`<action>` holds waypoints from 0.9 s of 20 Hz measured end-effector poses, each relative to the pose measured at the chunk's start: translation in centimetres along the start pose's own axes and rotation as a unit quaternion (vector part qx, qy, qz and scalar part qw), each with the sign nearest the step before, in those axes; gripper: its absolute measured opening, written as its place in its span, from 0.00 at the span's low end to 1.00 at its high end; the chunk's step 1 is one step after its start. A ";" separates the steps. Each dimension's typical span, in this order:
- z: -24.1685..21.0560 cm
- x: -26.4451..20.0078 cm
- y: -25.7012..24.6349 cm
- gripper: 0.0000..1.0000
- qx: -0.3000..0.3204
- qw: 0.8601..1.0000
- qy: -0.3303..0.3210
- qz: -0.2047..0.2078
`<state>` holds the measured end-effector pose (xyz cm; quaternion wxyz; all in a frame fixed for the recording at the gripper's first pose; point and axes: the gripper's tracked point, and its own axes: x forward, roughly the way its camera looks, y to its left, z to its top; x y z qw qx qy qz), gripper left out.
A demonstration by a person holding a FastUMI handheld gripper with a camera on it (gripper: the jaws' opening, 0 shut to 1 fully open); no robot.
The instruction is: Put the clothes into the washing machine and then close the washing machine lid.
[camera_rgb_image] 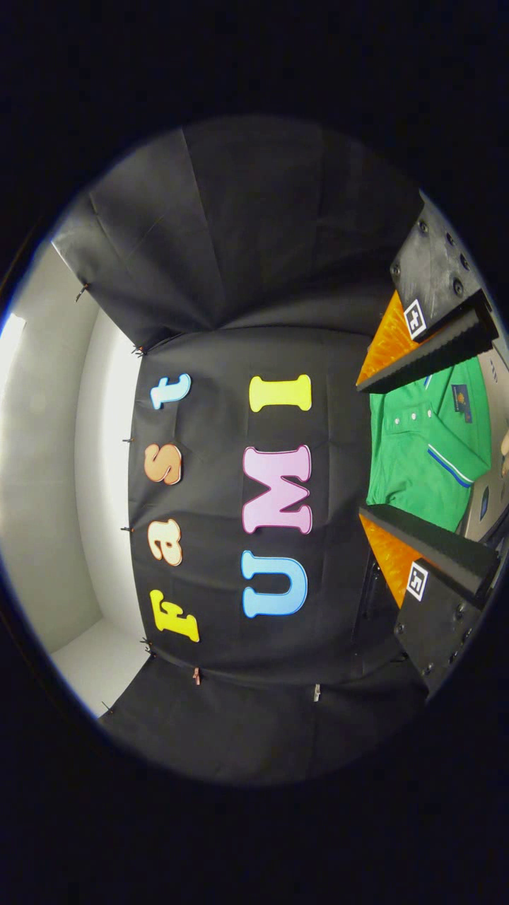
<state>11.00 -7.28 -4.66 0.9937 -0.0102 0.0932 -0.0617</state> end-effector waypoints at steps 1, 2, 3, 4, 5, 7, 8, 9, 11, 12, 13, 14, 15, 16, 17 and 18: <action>0.1 0.9 -0.3 0.98 0.002 1.000 0.006 -0.004; 0.2 1.7 -0.3 0.98 0.005 1.000 0.013 -0.004; 0.1 2.7 -0.3 0.98 0.008 1.000 0.021 -0.002; -0.1 3.6 -0.4 0.98 0.012 0.999 0.033 -0.001; -0.6 4.7 -0.6 0.98 0.016 0.999 0.048 -0.001; -1.5 6.8 -1.5 0.98 0.020 0.997 0.078 -0.011; -1.9 7.7 -1.9 0.98 0.023 0.996 0.089 -0.016; -2.3 8.7 -2.2 0.98 0.024 0.994 0.101 -0.023; -3.5 10.2 -2.9 0.99 0.022 0.991 0.126 -0.032; -4.3 10.9 -3.2 0.99 0.020 0.989 0.141 -0.035; -4.9 11.6 -3.1 0.99 0.016 0.987 0.156 -0.035; -5.7 12.2 -3.1 0.99 0.013 0.985 0.171 -0.034; -6.7 12.7 -3.2 0.99 0.008 0.981 0.189 -0.034; -7.5 13.1 -3.2 0.99 0.006 0.978 0.204 -0.033; -8.1 13.5 -3.2 0.99 0.002 0.976 0.214 -0.033; -8.8 13.9 -3.5 0.99 -0.005 0.974 0.222 -0.037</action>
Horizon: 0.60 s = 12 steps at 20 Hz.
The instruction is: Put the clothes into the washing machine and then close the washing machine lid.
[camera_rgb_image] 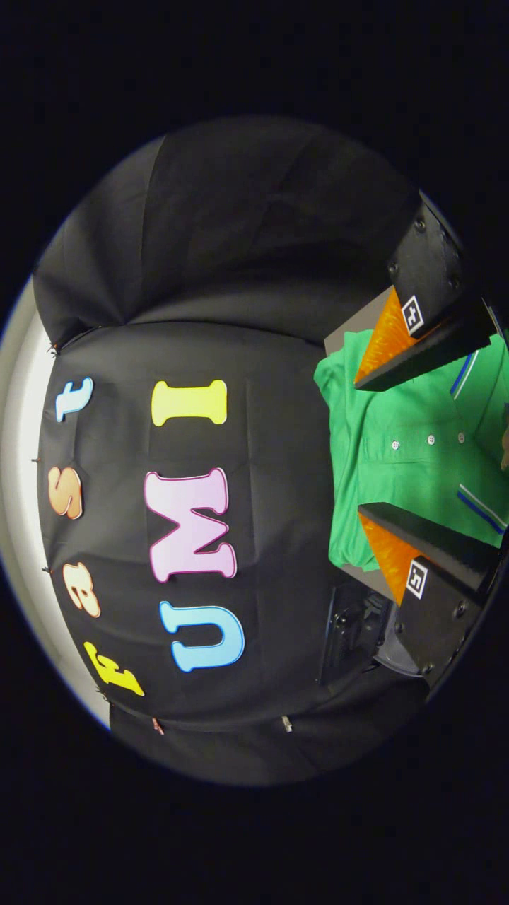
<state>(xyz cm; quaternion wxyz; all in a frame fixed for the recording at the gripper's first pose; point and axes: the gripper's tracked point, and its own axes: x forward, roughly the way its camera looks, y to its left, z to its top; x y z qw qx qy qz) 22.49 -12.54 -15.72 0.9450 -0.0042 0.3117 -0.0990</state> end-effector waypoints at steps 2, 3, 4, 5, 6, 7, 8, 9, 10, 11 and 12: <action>-1.1 1.3 -0.1 0.99 -0.009 1.000 0.023 -0.005; -1.8 1.8 0.0 0.99 -0.010 0.999 0.037 -0.004; -2.4 2.4 0.0 0.99 -0.011 0.999 0.050 -0.004; -2.9 2.8 0.0 0.99 -0.011 0.998 0.061 -0.004; -3.3 3.3 0.0 0.99 -0.010 0.998 0.069 -0.004; -3.9 3.7 -0.1 0.99 -0.009 0.997 0.077 -0.006; -4.3 4.0 -0.2 0.99 -0.008 0.996 0.085 -0.007; -4.8 4.2 -0.2 0.99 -0.008 0.996 0.091 -0.008; -5.2 4.5 -0.3 0.99 -0.009 0.995 0.097 -0.010; -5.6 4.7 -0.3 0.99 -0.009 0.995 0.104 -0.010; -6.0 4.9 -0.3 0.99 -0.011 0.994 0.110 -0.009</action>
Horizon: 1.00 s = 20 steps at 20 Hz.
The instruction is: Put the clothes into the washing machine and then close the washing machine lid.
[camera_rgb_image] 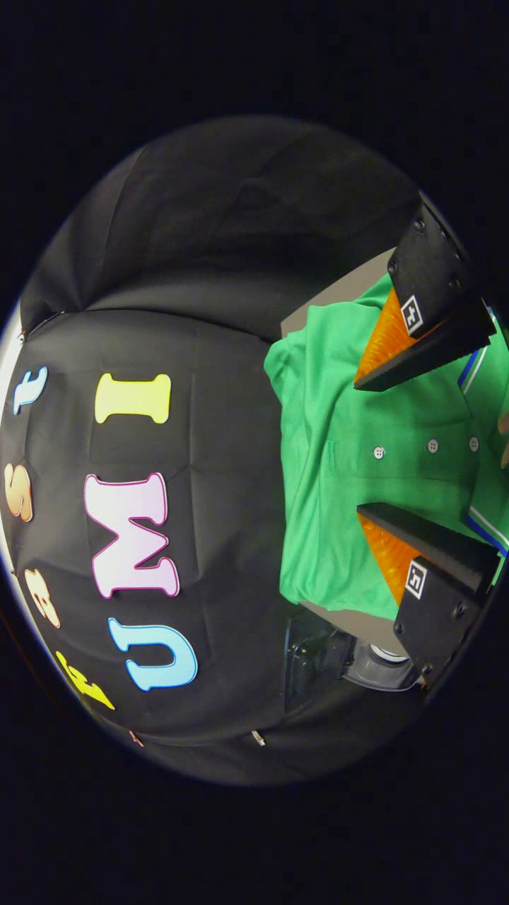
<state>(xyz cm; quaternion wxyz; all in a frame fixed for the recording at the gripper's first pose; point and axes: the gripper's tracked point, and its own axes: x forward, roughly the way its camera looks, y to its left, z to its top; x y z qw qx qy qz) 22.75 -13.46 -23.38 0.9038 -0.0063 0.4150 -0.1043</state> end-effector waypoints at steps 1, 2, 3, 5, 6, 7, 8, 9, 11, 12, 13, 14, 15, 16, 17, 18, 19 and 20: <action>-0.4 0.3 0.0 0.99 -0.002 1.000 0.006 0.000; -0.7 0.5 -0.2 0.99 -0.004 1.000 0.012 -0.002; -0.8 0.8 0.0 0.99 -0.005 1.000 0.021 -0.001; -1.1 1.1 0.0 0.99 -0.004 1.000 0.031 -0.003; -1.2 1.3 0.0 0.99 -0.005 0.999 0.035 -0.005; -1.3 1.2 0.0 0.99 -0.005 0.999 0.037 -0.006; -1.3 1.3 0.0 0.99 -0.004 0.999 0.040 -0.006; -1.4 1.4 0.0 0.99 -0.004 0.999 0.049 -0.006; -1.7 1.5 0.1 0.99 0.001 0.998 0.070 -0.002; -1.6 1.6 0.0 0.97 0.000 0.997 0.080 -0.004; -1.7 1.8 -0.4 0.97 -0.006 0.996 0.088 -0.009; -1.9 1.8 -0.9 0.83 -0.015 0.995 0.099 -0.018; -1.9 1.6 -0.8 0.68 -0.024 0.994 0.102 -0.017; -2.0 1.6 -0.7 0.53 -0.032 0.994 0.101 -0.016; -1.7 1.5 -0.8 0.39 -0.034 0.994 0.101 -0.018; -1.9 1.6 -0.7 0.24 -0.037 0.994 0.100 -0.017; -1.9 1.3 -1.0 0.24 -0.044 0.994 0.099 -0.020; -1.8 1.6 -0.9 0.15 -0.038 0.995 0.093 -0.019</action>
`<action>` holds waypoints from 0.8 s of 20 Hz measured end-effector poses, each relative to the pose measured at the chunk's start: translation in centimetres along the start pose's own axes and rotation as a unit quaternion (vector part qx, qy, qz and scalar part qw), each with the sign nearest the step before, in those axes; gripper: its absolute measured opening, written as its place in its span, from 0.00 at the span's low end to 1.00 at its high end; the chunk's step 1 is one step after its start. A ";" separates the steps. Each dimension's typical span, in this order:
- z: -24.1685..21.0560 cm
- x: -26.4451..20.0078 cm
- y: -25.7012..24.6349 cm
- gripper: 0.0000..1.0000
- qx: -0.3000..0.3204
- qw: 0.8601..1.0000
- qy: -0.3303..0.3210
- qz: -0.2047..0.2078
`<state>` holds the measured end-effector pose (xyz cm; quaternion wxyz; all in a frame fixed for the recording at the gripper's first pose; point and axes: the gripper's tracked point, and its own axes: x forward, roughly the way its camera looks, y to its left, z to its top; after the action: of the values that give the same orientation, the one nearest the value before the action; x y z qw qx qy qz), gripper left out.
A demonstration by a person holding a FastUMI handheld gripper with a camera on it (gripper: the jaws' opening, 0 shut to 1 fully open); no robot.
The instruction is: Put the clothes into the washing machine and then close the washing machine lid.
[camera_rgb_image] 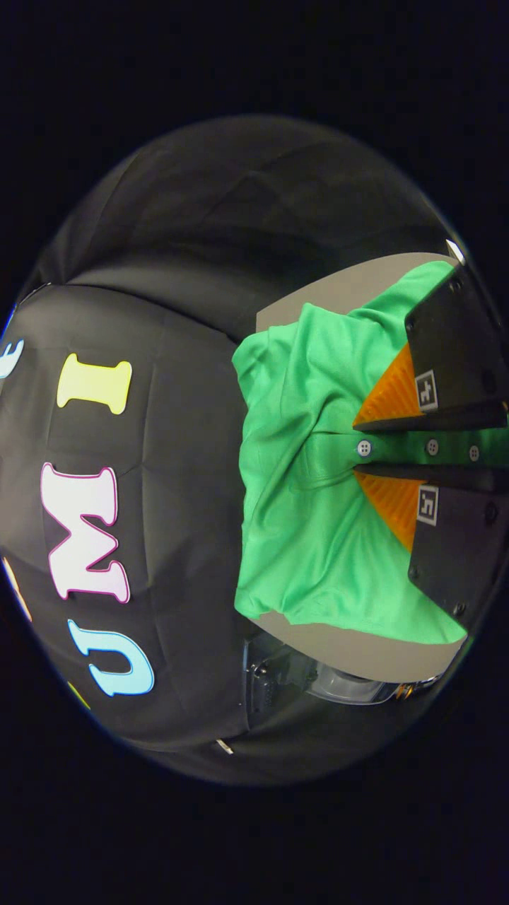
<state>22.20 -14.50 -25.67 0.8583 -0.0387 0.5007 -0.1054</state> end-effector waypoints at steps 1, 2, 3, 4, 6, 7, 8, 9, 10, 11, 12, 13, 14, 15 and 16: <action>0.0 0.0 0.0 0.06 0.002 1.000 -0.001 0.003; 0.0 -0.1 -0.1 0.06 0.004 1.000 -0.003 0.005; 0.0 -0.1 0.0 0.05 0.003 1.000 -0.004 0.008; 0.0 -0.1 0.0 0.05 0.007 1.000 -0.008 0.009; 0.0 -0.3 -0.2 0.06 0.022 1.000 -0.017 0.002; -0.1 -0.6 -0.4 0.06 0.026 0.999 -0.019 -0.004; -0.1 -1.0 -0.2 0.05 0.025 0.999 -0.021 -0.004; 0.1 -1.5 0.1 0.05 0.024 0.999 -0.028 0.000; 0.5 -2.1 0.2 0.05 0.021 0.999 -0.036 0.002; 1.0 -2.8 0.2 0.05 0.020 0.999 -0.048 0.005; 1.6 -3.8 0.3 0.05 0.021 0.998 -0.061 0.009; 2.3 -4.9 0.5 0.05 0.022 0.997 -0.073 0.014; 2.9 -6.2 0.8 0.05 0.026 0.996 -0.085 0.021; 3.6 -7.4 1.1 0.05 0.031 0.994 -0.097 0.028; 4.3 -8.7 1.4 0.05 0.035 0.993 -0.110 0.033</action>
<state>21.94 -11.42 -16.38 0.9118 -0.0030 0.4006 -0.0899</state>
